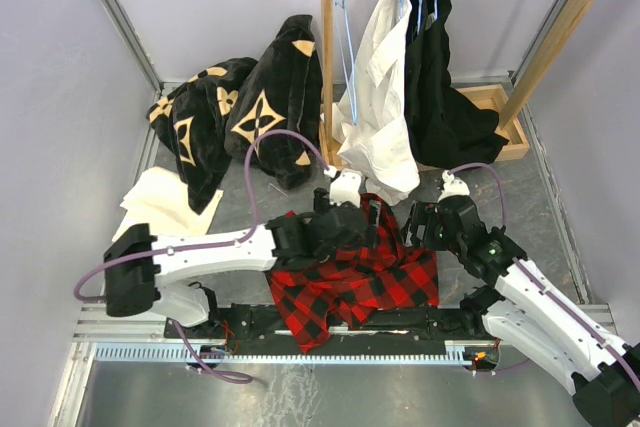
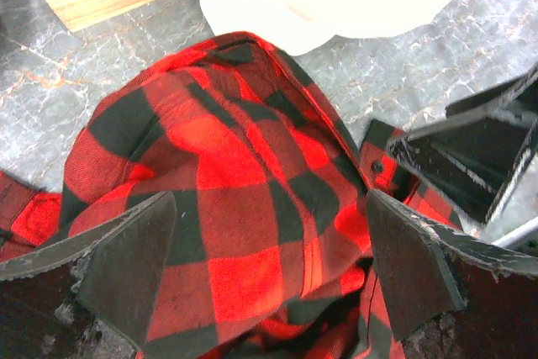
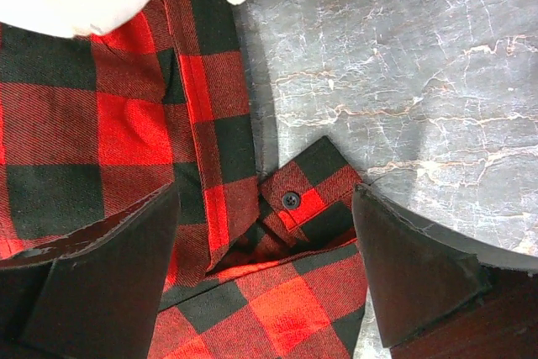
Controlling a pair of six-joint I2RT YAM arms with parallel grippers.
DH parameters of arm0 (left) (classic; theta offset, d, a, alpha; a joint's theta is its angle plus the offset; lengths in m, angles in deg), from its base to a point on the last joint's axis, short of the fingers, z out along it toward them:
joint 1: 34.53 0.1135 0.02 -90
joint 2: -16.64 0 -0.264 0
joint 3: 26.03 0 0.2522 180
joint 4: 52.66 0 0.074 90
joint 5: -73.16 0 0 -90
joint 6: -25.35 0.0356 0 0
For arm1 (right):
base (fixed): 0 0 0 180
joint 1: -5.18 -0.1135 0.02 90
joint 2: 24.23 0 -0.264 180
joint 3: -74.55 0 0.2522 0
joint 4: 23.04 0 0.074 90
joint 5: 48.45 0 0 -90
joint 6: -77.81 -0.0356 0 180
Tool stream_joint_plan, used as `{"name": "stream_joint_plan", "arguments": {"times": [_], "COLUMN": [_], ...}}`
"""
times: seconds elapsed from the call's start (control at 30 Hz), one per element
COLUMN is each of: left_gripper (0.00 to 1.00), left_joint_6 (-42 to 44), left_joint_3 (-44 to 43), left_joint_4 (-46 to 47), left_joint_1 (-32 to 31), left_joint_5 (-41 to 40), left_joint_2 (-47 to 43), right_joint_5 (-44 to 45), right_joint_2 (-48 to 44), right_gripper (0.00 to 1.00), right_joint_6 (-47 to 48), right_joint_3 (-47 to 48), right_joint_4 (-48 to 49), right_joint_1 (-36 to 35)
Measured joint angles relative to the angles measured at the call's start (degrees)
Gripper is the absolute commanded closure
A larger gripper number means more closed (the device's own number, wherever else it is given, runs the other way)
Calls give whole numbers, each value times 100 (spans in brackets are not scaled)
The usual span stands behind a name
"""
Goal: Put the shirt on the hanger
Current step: Adjust the shirt at the center of the board.
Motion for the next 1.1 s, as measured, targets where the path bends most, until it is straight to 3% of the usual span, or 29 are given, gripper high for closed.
{"name": "stream_joint_plan", "arguments": {"times": [0.1, 0.17, 0.27, 0.3, 0.33, 0.37, 0.53, 0.67, 0.7, 0.87, 1.1], "left_gripper": [0, 6, 39, 55, 80, 94, 97, 97, 97, 97, 97], "left_joint_6": [-168, -332, -570, -623, -658, -691, -824, -813, -780, -669, -581], "left_joint_3": [-590, -883, -916, -846, -763, -634, 317, 1438, 1939, 2903, 3558], "left_joint_4": [-411, -741, -1086, -1139, -1163, -1145, -1029, -743, -577, -229, 426], "left_joint_1": [-46, -46, -35, -11, 15, 59, 625, 1248, 1493, 2173, 2376], "left_joint_5": [-348, -575, -706, -697, -673, -623, -256, 101, 328, 1003, 2022], "left_joint_2": [623, 1012, 1377, 1419, 1427, 1408, 809, -640, -1443, -3272, -3683], "right_joint_5": [-66, -85, -105, -125, -144, -177, -560, -1290, -1495, -2236, -2581], "right_joint_2": [-44, -90, -131, -136, -136, -136, -129, 66, 164, 726, 1512], "right_gripper": [10, 10, 10, 10, 10, 10, 10, 10, 10, 12, 12], "right_joint_6": [2, 4, 20, 26, 33, 52, 201, 424, 461, 374, -358], "right_joint_3": [-46, -72, -85, -85, -85, -85, -85, -85, -85, -92, -197], "right_joint_4": [-26, -39, -44, -42, -39, -35, 63, 455, 570, 1241, 2743], "right_joint_1": [26, 35, 55, 55, 55, 55, 55, 57, 57, 57, -343]}}
